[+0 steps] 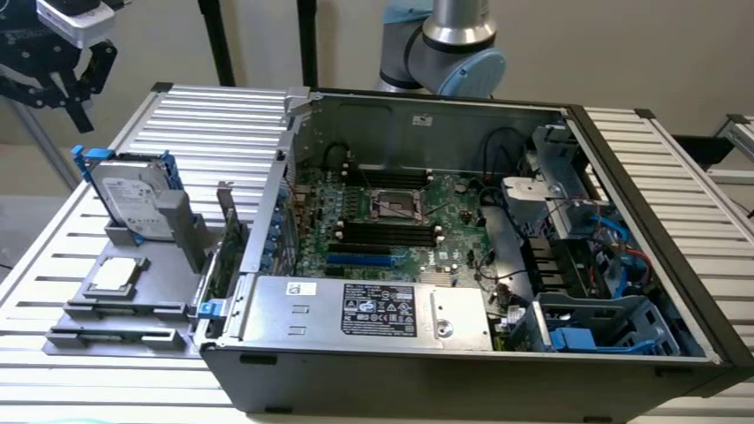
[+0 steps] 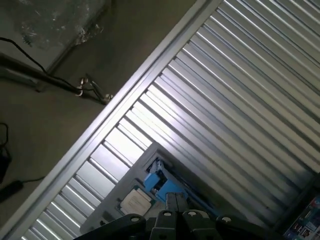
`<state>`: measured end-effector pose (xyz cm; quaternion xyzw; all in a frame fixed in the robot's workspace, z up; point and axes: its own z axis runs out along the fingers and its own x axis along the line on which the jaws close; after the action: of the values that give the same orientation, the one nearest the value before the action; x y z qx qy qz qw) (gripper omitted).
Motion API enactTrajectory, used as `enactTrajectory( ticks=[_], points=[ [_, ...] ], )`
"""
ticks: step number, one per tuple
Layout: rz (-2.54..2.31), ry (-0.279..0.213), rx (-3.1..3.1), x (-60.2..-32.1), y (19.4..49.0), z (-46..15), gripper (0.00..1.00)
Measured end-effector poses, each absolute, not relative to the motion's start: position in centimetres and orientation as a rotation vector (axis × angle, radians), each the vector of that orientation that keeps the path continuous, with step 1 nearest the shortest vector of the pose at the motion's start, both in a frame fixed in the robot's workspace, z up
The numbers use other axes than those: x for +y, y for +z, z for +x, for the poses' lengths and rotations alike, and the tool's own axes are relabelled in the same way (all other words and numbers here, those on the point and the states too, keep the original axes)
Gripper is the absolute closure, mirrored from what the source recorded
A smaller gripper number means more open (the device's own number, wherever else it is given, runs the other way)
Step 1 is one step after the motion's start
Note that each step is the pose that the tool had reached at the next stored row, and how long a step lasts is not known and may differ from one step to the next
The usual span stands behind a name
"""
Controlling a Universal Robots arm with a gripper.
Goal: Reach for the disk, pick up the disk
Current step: 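Pick up the disk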
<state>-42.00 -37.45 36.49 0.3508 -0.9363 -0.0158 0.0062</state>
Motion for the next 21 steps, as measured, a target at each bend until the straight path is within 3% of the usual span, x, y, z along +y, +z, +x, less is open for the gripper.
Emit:
enactTrajectory(
  ticks=[21],
  points=[
    [1.619, -0.045, -2.671, -37.44, 36.49, -42.00, 0.89]
  ],
)
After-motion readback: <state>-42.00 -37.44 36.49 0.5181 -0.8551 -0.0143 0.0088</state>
